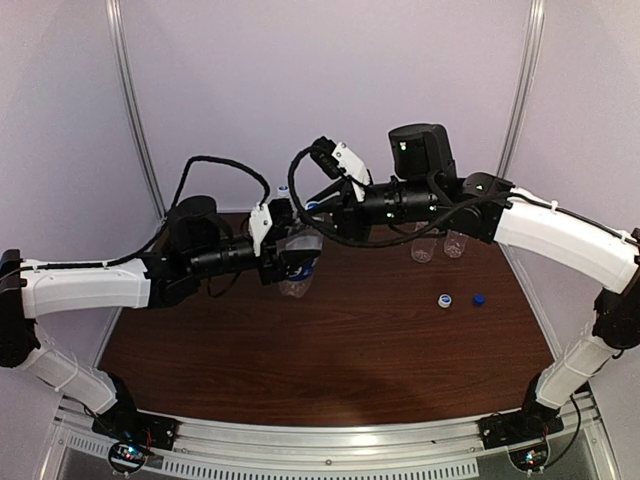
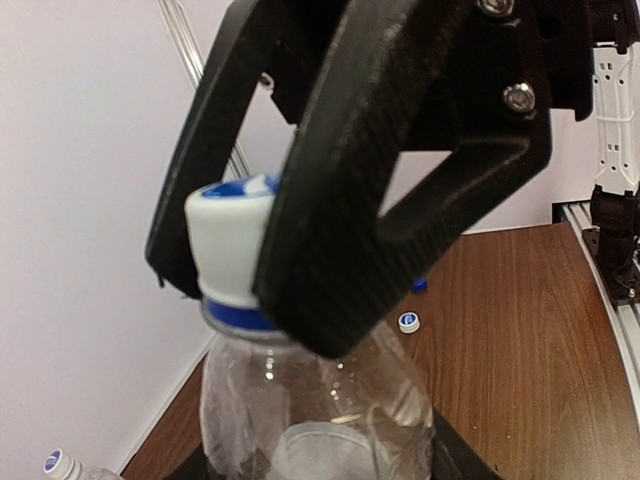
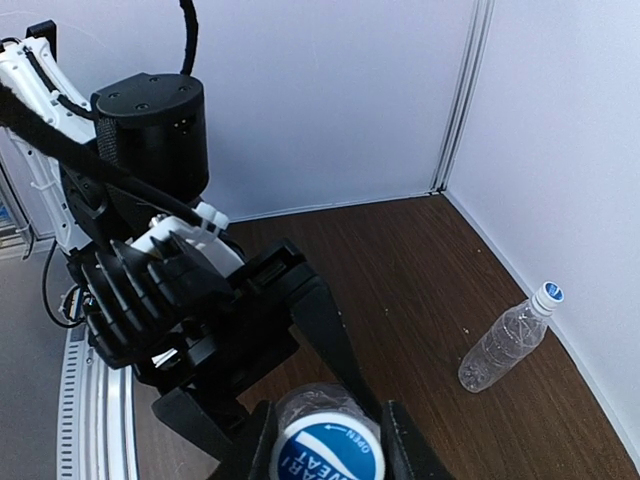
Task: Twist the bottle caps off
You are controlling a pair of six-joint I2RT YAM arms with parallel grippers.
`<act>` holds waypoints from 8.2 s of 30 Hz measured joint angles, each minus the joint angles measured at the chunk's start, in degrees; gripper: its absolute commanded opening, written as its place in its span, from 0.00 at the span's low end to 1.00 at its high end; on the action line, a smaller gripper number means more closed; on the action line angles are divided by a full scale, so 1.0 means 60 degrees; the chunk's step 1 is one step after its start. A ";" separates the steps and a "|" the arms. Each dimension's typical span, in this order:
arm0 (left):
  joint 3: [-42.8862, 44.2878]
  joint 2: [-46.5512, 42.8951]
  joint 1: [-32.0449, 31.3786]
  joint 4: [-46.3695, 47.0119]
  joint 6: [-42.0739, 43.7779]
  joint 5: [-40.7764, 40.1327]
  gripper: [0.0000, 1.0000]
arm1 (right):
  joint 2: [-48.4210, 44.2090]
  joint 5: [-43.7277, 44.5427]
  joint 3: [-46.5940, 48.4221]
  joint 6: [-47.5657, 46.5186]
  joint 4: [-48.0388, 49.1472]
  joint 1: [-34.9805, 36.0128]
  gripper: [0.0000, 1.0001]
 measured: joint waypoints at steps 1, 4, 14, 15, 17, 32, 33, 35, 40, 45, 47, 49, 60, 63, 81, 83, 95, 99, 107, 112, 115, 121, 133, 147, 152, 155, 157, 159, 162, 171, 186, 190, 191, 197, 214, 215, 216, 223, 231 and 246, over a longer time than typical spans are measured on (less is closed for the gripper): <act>0.0004 0.0000 0.0000 0.0000 0.0004 0.0000 0.73 | 0.0000 0.0007 0.0000 -0.0022 -0.0004 0.0000 0.00; 0.0004 0.0000 0.0000 0.0044 0.0058 -0.0033 0.97 | 0.0000 0.0036 0.0000 0.0029 -0.0069 0.0000 0.00; -0.0076 0.0109 -0.0011 0.0382 0.0025 -0.0980 0.96 | -0.0299 0.0426 0.0135 0.1009 -0.0131 -0.0004 0.00; -0.0076 0.0175 -0.0026 0.0404 0.0029 -0.0987 0.95 | -0.0364 0.0423 0.0135 0.1104 -0.0106 -0.0011 0.00; -0.0073 0.0346 -0.0029 0.0430 0.0022 -0.0969 0.92 | -0.0470 0.0423 0.0135 0.1209 -0.0069 -0.0007 0.00; -0.0073 0.0550 -0.0055 0.0448 -0.0073 -0.0546 0.55 | -0.0656 0.0532 0.0127 0.1421 0.0102 -0.0007 1.00; -0.0073 0.0525 -0.0055 0.0448 -0.0076 -0.0550 0.55 | -0.0710 0.0572 0.0106 0.1417 0.0102 -0.0011 1.00; -0.0073 0.0503 -0.0055 0.0452 -0.0073 -0.0557 0.54 | -0.0849 0.0623 0.0047 0.1428 0.0120 -0.0007 0.96; -0.0073 0.0495 -0.0055 0.0448 -0.0073 -0.0586 0.54 | -0.1322 0.0914 -0.0302 0.1898 0.0401 -0.0007 0.77; -0.0073 0.0495 -0.0055 0.0448 -0.0069 -0.0616 0.54 | -0.1253 0.1024 -0.0321 0.2164 0.0455 -0.0011 0.67; -0.0073 0.0495 -0.0055 0.0448 -0.0073 -0.0619 0.54 | -0.1155 0.0962 -0.0310 0.2186 0.0430 -0.0011 0.59; -0.0073 0.0495 -0.0055 0.0448 -0.0073 -0.0619 0.54 | -0.1035 0.0882 -0.0295 0.2186 0.0346 -0.0007 0.55; -0.0069 0.0459 -0.0047 0.0193 0.0000 -0.0503 0.53 | -0.0823 0.0499 -0.0138 0.1486 -0.0197 -0.0047 0.00; -0.0015 0.0412 -0.0015 -0.0189 0.0313 -0.0087 0.52 | -0.0860 0.0004 -0.0098 0.0798 -0.0583 -0.0080 0.00; 0.0820 0.0951 -0.0160 -0.1967 0.1064 0.3923 0.46 | -0.0841 -0.2830 0.1198 -0.5683 -0.4612 -0.0080 0.82; 0.0820 0.0954 -0.0164 -0.1945 0.1060 0.3952 0.46 | -0.0852 -0.2823 0.1067 -0.5577 -0.4466 -0.0051 0.99; 0.0208 0.0765 -0.0226 -0.0011 0.0178 0.1570 0.46 | -0.1526 -0.1206 -0.0783 0.0273 -0.0160 0.0018 0.94; 0.0044 0.0765 -0.0226 0.0495 -0.0117 0.0503 0.46 | -0.2291 -0.0222 -0.1734 0.1967 0.1337 0.0022 0.81; 0.0044 0.0765 -0.0226 0.0823 -0.0335 -0.0426 0.46 | -0.2532 0.1351 -0.2029 0.3351 0.2244 0.0091 0.76; 0.0044 0.0772 -0.0226 0.0820 -0.0339 -0.0601 0.46 | -0.2171 0.1574 -0.1887 0.3410 0.2076 0.0280 0.64; 0.0044 0.0780 -0.0226 0.0812 -0.0339 -0.0656 0.47 | -0.2025 0.1683 -0.1781 0.3355 0.1891 0.0401 0.60; 0.0044 0.0783 -0.0226 0.0805 -0.0339 -0.0688 0.46 | -0.1942 0.1825 -0.1676 0.3326 0.1752 0.0459 0.43; 0.0047 0.0787 -0.0226 0.0765 -0.0339 -0.0707 0.46 | -0.1661 0.1942 -0.1410 0.3071 0.1384 0.0459 0.06; 0.0503 0.0747 -0.0237 -0.1020 0.0718 0.2062 0.46 | -0.1865 -0.1293 -0.0619 -0.1861 -0.1370 0.0321 0.00; 0.0667 0.0747 -0.0430 -0.2193 0.1286 0.3526 0.44 | -0.1905 -0.2561 -0.0302 -0.4503 -0.2998 0.0404 0.00; 0.0831 0.0769 -0.0448 -0.2648 0.1483 0.3949 0.44 | -0.1810 -0.2696 0.0007 -0.5515 -0.3705 0.0455 0.06; 0.0929 0.0812 -0.0444 -0.2812 0.1596 0.4080 0.44 | -0.1734 -0.2699 0.0197 -0.6014 -0.4011 0.0481 0.42; 0.0969 0.0860 -0.0448 -0.2896 0.1668 0.4142 0.43 | -0.1705 -0.2659 0.0266 -0.6153 -0.4146 0.0499 0.95; 0.0984 0.0856 -0.0415 -0.2852 0.1610 0.4175 0.44 | -0.1698 -0.2412 0.0197 -0.5985 -0.4222 0.0503 1.00; 0.0623 0.0535 -0.0401 -0.1577 0.0940 0.1945 0.44 | -0.2863 -0.1184 -0.1730 -0.2339 -0.0991 0.0514 0.94; 0.0066 0.0576 -0.0401 0.0514 -0.0546 -0.1982 0.43 | -0.2568 0.3024 -0.2801 0.3942 0.3235 0.0714 0.79; 0.0066 0.0594 -0.0401 0.0579 -0.0634 -0.2116 0.43 | -0.2251 0.3257 -0.2761 0.4113 0.3297 0.0750 0.76; 0.0066 0.0597 -0.0401 0.0594 -0.0652 -0.2131 0.43 | -0.2131 0.3271 -0.2688 0.4131 0.3304 0.0758 0.75; 0.0066 0.0623 -0.0397 0.0594 -0.0667 -0.2153 0.43 | -0.1628 0.3366 -0.2364 0.4124 0.3322 0.0772 0.59; 0.0073 0.0543 -0.0302 0.0193 -0.0226 -0.1359 0.43 | -0.1468 0.1705 -0.1508 0.2204 0.1745 0.0324 0.00; 0.0076 0.0503 -0.0266 0.0047 -0.0095 -0.1002 0.43 | -0.1512 0.1151 -0.1384 0.1723 0.1359 0.0240 0.00; 0.0091 0.0444 -0.0237 -0.0168 0.0095 -0.0506 0.44 | -0.1570 0.0452 -0.1239 0.1067 0.0856 0.0168 0.00; 0.0266 0.0306 -0.0517 -0.1730 0.1086 0.2514 0.43 | -0.2029 -0.2830 -0.0634 -0.3912 -0.2470 0.0018 0.00; 0.0914 0.0659 -0.0601 -0.2940 0.1690 0.3636 0.43 | -0.1778 -0.3424 0.0219 -0.6779 -0.4466 0.0062 0.03; 0.0477 0.0568 -0.0506 -0.1450 0.0907 0.1953 0.41 | -0.3228 -0.2335 -0.2616 -0.2204 0.0270 0.0127 0.93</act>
